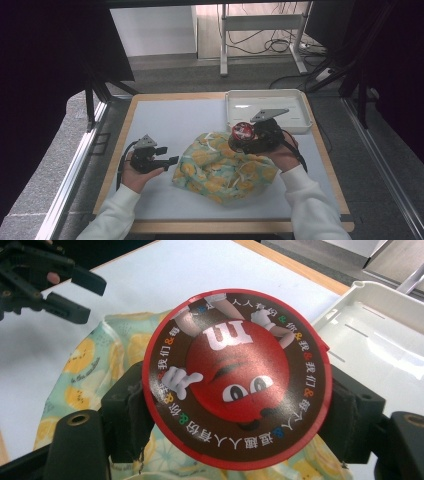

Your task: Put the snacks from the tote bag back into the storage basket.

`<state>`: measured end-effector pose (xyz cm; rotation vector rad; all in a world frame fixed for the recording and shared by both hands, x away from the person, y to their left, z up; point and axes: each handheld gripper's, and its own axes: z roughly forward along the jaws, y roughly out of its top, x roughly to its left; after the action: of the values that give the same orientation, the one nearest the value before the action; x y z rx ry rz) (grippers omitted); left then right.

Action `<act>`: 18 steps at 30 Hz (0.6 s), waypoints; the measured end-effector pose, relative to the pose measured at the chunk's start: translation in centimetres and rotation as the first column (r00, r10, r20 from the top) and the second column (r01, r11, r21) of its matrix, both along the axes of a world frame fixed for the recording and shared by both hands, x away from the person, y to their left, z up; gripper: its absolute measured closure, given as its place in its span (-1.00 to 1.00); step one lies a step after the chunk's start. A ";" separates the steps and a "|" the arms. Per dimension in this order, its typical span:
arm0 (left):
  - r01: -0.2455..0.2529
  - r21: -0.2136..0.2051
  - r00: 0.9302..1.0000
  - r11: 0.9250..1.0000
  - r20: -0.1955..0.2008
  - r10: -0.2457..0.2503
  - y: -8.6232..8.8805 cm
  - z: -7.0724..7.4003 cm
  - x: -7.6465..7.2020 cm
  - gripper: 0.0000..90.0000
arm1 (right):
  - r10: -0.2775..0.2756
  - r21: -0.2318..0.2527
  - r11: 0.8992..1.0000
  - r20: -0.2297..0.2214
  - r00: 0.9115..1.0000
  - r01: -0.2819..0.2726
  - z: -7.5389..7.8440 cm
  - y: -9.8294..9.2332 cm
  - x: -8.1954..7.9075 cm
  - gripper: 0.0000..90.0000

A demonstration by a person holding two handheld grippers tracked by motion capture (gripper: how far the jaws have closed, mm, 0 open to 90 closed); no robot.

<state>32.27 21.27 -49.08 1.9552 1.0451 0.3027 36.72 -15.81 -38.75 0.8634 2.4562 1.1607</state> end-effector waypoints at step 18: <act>0.002 0.011 1.000 1.000 -0.002 -0.002 -0.1 -0.1 0.0 -0.20 | -0.040 0.003 0.999 0.007 0.999 0.040 1.1 -0.2 2.4 -0.43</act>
<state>32.31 21.18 -49.17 1.9666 1.0452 0.3058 39.14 -16.04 -37.69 0.9027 2.4208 1.1520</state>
